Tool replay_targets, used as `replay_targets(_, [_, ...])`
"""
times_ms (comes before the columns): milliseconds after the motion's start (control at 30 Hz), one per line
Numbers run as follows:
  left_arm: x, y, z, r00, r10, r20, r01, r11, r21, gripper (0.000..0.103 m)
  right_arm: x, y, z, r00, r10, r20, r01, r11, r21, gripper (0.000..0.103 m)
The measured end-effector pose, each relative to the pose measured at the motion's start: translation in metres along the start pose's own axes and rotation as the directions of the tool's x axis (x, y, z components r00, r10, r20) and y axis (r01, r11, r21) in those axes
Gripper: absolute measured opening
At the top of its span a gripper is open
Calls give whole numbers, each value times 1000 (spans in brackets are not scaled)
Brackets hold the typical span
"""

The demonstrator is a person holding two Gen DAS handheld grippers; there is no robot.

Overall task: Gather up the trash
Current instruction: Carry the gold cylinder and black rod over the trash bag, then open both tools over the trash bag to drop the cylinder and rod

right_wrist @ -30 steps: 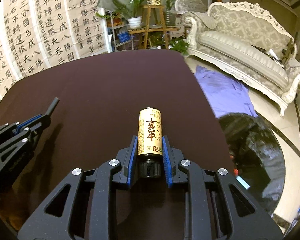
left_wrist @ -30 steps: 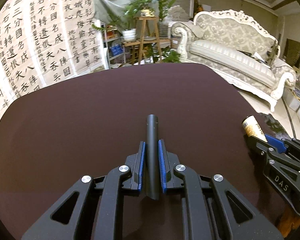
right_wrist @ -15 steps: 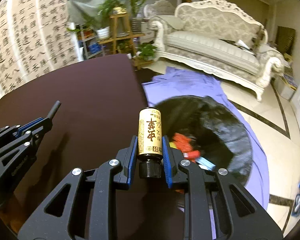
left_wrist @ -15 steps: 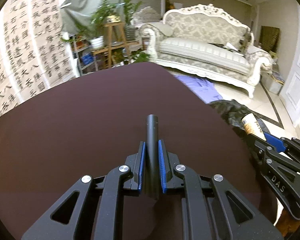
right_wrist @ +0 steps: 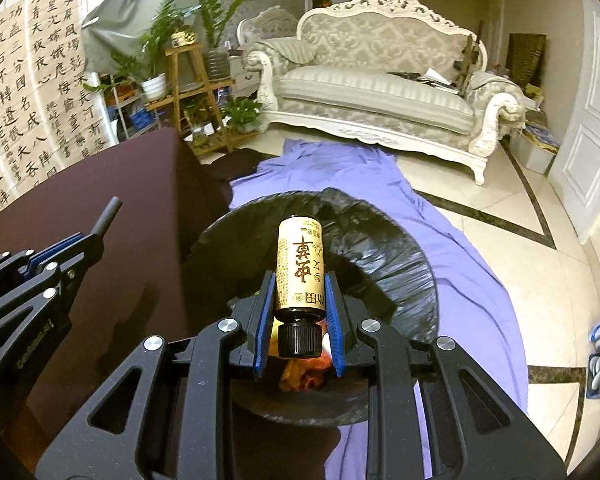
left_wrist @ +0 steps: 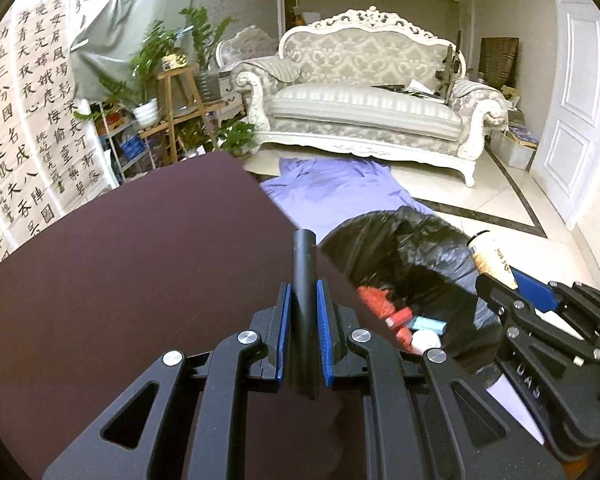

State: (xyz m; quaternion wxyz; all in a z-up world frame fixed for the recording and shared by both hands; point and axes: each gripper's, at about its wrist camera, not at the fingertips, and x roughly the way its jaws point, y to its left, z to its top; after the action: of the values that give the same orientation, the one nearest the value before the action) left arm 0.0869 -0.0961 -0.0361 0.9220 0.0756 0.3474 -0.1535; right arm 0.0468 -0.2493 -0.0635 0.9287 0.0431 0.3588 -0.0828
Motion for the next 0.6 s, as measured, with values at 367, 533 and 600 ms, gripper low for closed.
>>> replay_targets(367, [27,-34,20,1000,-10,8,10,999,35,14,16,-24,12,1000,-16,18,15,999,42,23])
replay_targets(533, [38,-41,24,1000,-3,-5,3,999,42,14,23,-31,17,1000,-15,20,14,998,63,23])
replay_targets(600, [42,-42,25,1000,1,-11,-1,999,39,14,26,-32,18,1000,-14,20,12,997,70,23])
